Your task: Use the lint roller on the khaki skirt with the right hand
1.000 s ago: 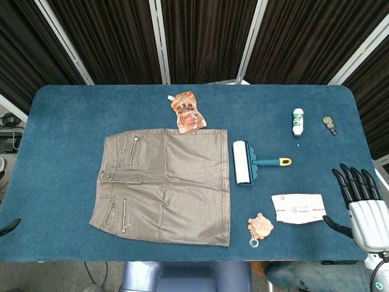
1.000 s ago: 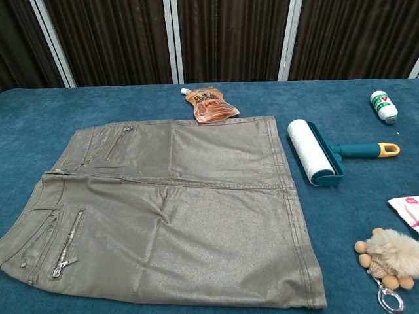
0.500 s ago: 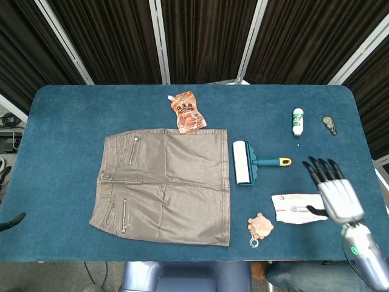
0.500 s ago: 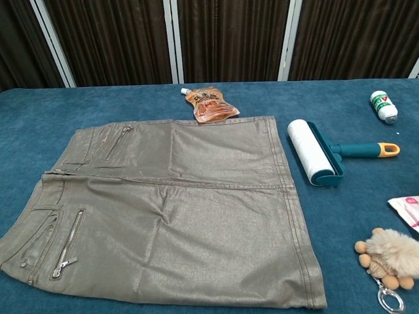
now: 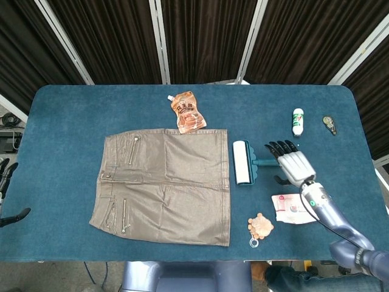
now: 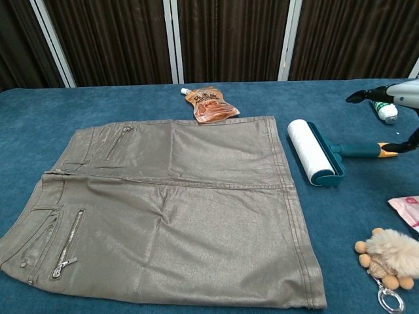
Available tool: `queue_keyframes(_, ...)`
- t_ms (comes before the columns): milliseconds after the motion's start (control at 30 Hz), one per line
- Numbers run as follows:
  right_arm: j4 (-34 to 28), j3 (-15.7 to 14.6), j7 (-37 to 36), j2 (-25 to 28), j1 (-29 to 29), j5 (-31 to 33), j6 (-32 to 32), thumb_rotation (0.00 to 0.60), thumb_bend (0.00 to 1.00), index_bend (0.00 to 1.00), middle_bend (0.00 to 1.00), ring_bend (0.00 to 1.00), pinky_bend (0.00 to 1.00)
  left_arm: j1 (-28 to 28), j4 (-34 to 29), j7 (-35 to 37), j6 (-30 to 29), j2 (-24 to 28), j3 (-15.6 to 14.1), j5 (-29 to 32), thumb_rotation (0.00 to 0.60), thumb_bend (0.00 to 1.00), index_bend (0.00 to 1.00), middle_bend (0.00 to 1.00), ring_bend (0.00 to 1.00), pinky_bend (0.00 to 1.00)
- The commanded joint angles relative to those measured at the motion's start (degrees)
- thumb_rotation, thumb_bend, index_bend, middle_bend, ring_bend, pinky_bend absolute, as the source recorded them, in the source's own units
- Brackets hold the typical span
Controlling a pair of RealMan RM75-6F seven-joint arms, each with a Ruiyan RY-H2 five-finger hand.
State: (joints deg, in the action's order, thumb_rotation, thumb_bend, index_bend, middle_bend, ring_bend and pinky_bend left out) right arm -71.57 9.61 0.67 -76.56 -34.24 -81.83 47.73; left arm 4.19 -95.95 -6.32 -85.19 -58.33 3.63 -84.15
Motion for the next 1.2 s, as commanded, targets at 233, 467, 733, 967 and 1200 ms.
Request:
queue_keyframes(233, 12.75, -2.61, 0.86, -8.84, -4.49, -2.32, -1.69, 0.600, 0.31, 0.10, 0.08, 0.00, 0.00, 0.20, 0.60, 0.16, 0.42, -0.11, 0.56, 1.72, 0.600, 0.00, 0.00, 0.00, 0.00, 0.00)
queue_keyframes(467, 20.10, -4.38, 3.12, -13.22, -5.03, -3.17, -1.03, 0.600, 0.33, 0.11, 0.10, 0.00, 0.00, 0.18, 0.82, 0.15, 0.30, -0.11, 0.86, 2.53, 0.600, 0.00, 0.00, 0.00, 0.00, 0.00)
queue_keyframes(733, 25.41, -5.07, 2.90, -16.03, -5.60, -2.60, -1.85, 0.600, 0.33, 0.13, 0.15, 0.01, 0.00, 0.26, 0.97, -0.17, 0.48, -0.30, 0.89, 3.02, 0.600, 0.00, 0.00, 0.00, 0.00, 0.00)
queue_keyframes(967, 28.37, -5.66, 2.13, -17.56, -6.07, -2.80, -2.03, 0.600, 0.34, 0.15, 0.18, 0.05, 0.01, 0.31, 1.05, -0.60, 0.53, -0.52, 0.88, 3.24, 0.600, 0.00, 0.00, 0.00, 0.00, 0.00)
queue_keyframes(1200, 34.36, -7.15, 1.05, -20.07, -6.61, -4.11, -1.76, 0.600, 0.42, 0.27, 0.35, 0.28, 0.31, 0.47, 1.11, -0.94, 0.71, -0.71, 0.92, 3.56, 0.600, 0.00, 0.00, 0.00, 0.00, 0.00)
